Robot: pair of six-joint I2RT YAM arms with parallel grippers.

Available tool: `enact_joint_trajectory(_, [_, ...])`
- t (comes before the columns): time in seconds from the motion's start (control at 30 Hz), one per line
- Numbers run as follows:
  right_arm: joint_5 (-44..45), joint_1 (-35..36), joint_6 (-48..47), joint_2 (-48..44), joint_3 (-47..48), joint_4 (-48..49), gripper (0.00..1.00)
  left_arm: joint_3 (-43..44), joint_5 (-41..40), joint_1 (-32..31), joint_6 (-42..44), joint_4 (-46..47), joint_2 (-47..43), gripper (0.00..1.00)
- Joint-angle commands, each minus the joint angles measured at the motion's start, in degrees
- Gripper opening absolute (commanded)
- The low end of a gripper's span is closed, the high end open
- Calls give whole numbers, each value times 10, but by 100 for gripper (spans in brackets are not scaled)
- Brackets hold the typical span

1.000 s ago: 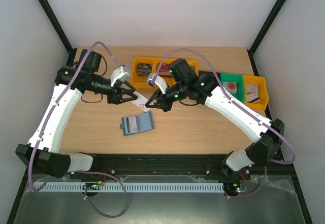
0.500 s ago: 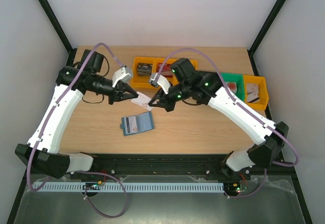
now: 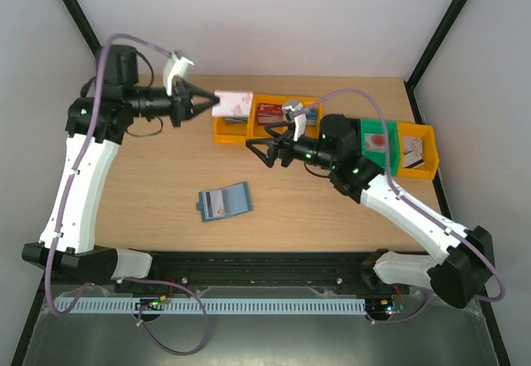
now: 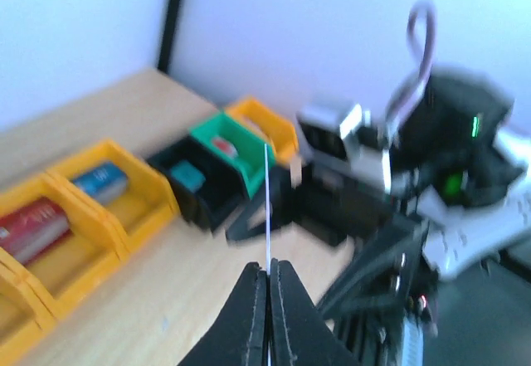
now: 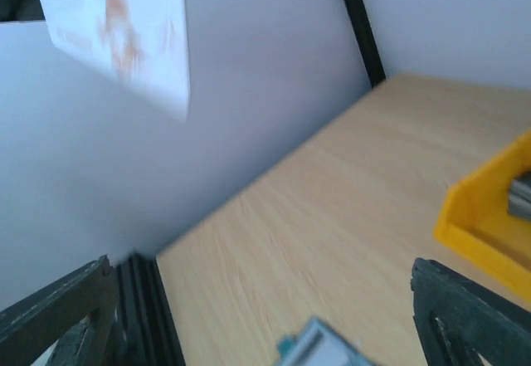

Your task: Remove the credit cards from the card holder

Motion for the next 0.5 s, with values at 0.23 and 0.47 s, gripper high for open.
enact_joint_trajectory(0.23, [181, 37, 440, 104, -57, 748, 90, 54, -52, -19, -416, 311, 60, 2])
enact_joint_trajectory(0.47, [219, 38, 522, 158, -17, 778, 64, 45, -40, -33, -436, 334, 62, 2])
